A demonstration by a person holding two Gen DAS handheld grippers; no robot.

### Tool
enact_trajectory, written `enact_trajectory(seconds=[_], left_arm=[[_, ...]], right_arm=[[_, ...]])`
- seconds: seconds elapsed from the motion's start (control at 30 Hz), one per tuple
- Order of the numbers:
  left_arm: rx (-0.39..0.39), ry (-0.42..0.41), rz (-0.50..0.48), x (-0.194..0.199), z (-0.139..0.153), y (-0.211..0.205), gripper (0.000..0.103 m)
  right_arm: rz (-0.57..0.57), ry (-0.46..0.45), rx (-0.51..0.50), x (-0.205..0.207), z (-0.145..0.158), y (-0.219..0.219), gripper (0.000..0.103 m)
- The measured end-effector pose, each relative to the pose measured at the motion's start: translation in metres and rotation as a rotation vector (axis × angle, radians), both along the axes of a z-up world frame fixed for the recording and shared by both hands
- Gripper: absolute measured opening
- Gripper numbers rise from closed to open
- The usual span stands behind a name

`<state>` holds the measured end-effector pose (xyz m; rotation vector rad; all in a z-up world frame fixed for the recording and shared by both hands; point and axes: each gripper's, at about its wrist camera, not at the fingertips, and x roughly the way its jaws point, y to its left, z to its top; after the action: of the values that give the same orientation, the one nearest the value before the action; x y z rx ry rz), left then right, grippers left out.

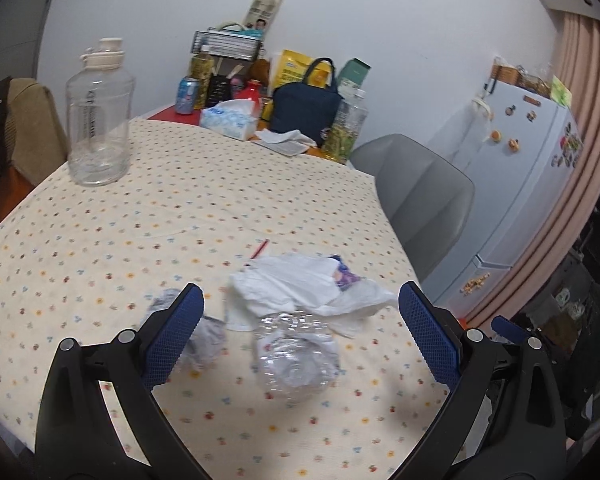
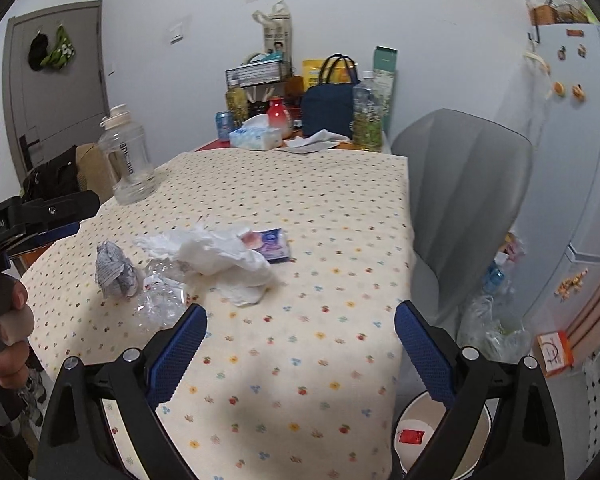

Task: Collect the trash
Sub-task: 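Move both tools back over the table trash, then grasp the white plastic bag with the right tool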

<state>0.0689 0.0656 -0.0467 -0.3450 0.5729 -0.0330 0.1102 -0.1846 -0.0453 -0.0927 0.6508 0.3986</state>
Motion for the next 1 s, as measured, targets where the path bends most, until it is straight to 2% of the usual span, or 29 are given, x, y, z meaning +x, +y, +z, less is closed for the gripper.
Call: enact_trajectory(seconds=[0.13, 0.4, 0.5, 0.6, 0.63, 0.67, 0.73, 1.0], left_arm=[[-0.001, 0.01, 0.034, -0.004, -0.005, 0.02, 0.097], [-0.02, 0.067, 0.116, -0.013, -0.024, 0.058, 0.097], [-0.015, 0.083, 0.135, -0.017, -0.031, 0.067, 0.097], [-0.011, 0.101, 0.143, -0.017, -0.036, 0.072, 0.097], [-0.01, 0.108, 0.144, -0.016, -0.038, 0.074, 0.097], [-0.009, 0.113, 0.144, -0.016, -0.039, 0.074, 0.097], [-0.004, 0.122, 0.143, -0.015, -0.043, 0.074, 0.097], [0.007, 0.174, 0.143, -0.005, -0.062, 0.072, 0.097]], right_arm=[[0.051, 0.054, 0.04, 0.014, -0.006, 0.014, 0.078], [0.107, 0.076, -0.018, 0.044, -0.017, 0.049, 0.061], [0.105, 0.071, -0.01, 0.052, -0.018, 0.055, 0.054], [0.103, 0.074, -0.012, 0.059, -0.019, 0.06, 0.032], [0.107, 0.074, -0.017, 0.061, -0.019, 0.061, 0.019], [0.109, 0.072, -0.021, 0.062, -0.018, 0.062, 0.011], [0.114, 0.057, -0.024, 0.061, -0.015, 0.063, 0.004], [0.084, -0.006, 0.012, 0.048, 0.012, 0.039, 0.002]])
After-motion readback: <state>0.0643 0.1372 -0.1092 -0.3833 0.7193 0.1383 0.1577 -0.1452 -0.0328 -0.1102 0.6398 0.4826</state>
